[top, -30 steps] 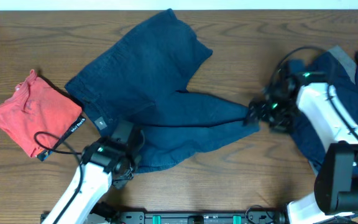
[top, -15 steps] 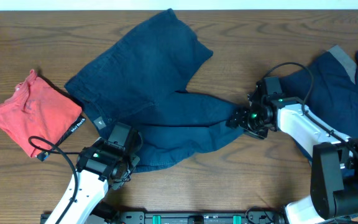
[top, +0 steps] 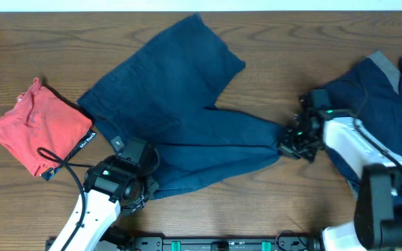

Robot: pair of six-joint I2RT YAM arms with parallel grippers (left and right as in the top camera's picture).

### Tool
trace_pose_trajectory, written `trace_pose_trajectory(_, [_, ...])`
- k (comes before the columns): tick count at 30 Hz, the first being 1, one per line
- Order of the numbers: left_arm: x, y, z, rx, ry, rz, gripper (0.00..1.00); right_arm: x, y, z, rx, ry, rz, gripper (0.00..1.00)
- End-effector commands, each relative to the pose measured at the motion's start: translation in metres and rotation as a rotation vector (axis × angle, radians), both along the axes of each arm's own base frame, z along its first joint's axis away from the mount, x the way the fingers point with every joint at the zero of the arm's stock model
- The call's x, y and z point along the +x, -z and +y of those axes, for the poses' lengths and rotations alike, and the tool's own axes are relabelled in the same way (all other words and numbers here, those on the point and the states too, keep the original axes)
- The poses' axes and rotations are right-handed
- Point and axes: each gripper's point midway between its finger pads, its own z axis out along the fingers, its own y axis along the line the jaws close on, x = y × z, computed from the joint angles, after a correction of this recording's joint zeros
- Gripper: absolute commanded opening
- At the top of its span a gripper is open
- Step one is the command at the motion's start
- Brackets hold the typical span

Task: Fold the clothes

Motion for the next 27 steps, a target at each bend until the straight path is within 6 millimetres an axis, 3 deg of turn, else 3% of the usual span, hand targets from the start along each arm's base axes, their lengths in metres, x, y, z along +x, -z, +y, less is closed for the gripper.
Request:
trace_pose_trajectory(1, [0.001,-0.027,-0.017,-0.083,0.152,-0.029,0.06,0.032,-0.060,-0.037,-0.110,-0.010,-0.198,0.01])
trace_pose_trajectory(5, [-0.007,-0.049,-0.038,-0.180,0.226,-0.058,0.06,0.033,-0.113,-0.063,-0.195,0.025,-0.295,0.01])
trace_pose_trajectory(10, [-0.020,-0.073,-0.064,-0.297,0.314,-0.115,0.06,0.019,-0.170,-0.090,-0.269,0.084,-0.408,0.01])
trace_pose_trajectory(19, [-0.037,-0.107,-0.085,-0.396,0.388,-0.228,0.06,0.004,-0.245,-0.119,-0.394,0.077,-0.621,0.01])
trace_pose_trajectory(23, [-0.020,-0.116,-0.072,-0.307,0.354,-0.335,0.06,0.023,-0.266,-0.120,-0.432,0.009,-0.726,0.01])
trace_pose_trajectory(27, [0.013,-0.116,-0.035,-0.109,0.132,-0.465,0.06,0.064,-0.286,-0.097,-0.388,-0.139,-0.907,0.01])
